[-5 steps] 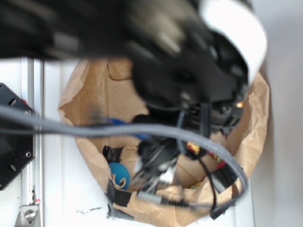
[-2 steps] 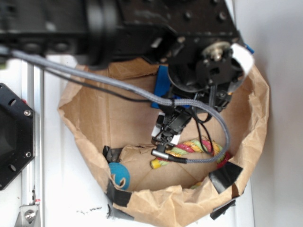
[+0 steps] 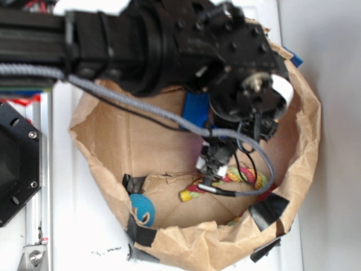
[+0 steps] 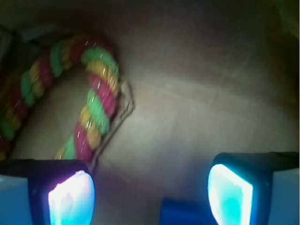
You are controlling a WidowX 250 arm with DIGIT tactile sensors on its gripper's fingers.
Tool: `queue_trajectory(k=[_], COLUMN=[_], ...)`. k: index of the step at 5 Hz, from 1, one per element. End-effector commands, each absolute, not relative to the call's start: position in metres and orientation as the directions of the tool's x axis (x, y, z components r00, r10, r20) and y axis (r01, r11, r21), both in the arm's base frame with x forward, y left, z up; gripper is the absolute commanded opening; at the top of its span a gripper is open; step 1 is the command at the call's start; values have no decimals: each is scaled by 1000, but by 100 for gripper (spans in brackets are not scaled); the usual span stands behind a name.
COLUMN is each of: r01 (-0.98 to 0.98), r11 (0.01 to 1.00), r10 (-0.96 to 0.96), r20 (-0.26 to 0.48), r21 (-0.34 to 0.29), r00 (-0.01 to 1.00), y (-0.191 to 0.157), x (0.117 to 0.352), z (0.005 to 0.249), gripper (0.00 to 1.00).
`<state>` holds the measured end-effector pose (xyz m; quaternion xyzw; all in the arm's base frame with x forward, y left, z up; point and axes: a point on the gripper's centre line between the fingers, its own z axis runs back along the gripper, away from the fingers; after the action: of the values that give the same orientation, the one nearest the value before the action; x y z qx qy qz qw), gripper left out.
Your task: Grab the multicolored rope.
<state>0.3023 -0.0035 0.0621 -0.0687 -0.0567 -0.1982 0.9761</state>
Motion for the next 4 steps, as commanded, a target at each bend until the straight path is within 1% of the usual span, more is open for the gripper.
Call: queue_trajectory(k=[1, 2, 3, 4], r01=[390, 370, 364, 371], r11=[917, 923, 928, 928], r10=[-367, -340, -333, -348], r20=[203, 229, 266, 273], r21=[-84, -103, -76, -36], r00=[908, 912, 904, 897], y=[-24, -28, -38, -45], x=[329, 329, 322, 314], z=[73, 78, 80, 77], gripper=[100, 100, 100, 100])
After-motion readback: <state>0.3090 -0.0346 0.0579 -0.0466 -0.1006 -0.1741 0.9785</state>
